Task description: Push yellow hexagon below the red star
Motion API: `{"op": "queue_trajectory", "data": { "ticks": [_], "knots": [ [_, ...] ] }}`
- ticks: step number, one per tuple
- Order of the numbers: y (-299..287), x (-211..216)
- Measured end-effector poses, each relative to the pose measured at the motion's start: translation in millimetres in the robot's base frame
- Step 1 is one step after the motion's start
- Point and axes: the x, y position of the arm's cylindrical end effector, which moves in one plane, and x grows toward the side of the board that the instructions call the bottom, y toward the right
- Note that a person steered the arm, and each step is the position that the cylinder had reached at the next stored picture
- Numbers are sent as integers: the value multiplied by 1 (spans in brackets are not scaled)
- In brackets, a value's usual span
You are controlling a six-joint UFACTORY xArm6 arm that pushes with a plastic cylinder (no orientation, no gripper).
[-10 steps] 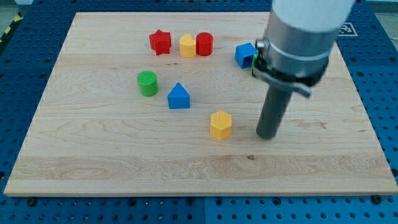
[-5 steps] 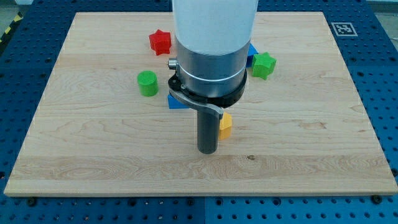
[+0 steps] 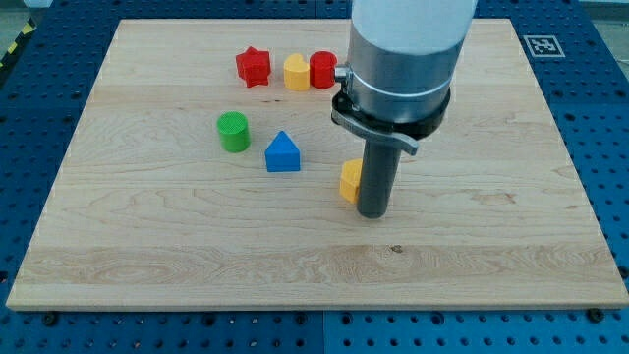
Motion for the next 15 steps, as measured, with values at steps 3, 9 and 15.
{"op": "queue_trajectory", "data": {
  "ticks": [3,9,15],
  "knots": [
    [-16,-52],
    [-97,-153],
    [-127,-191]
  ]
}}
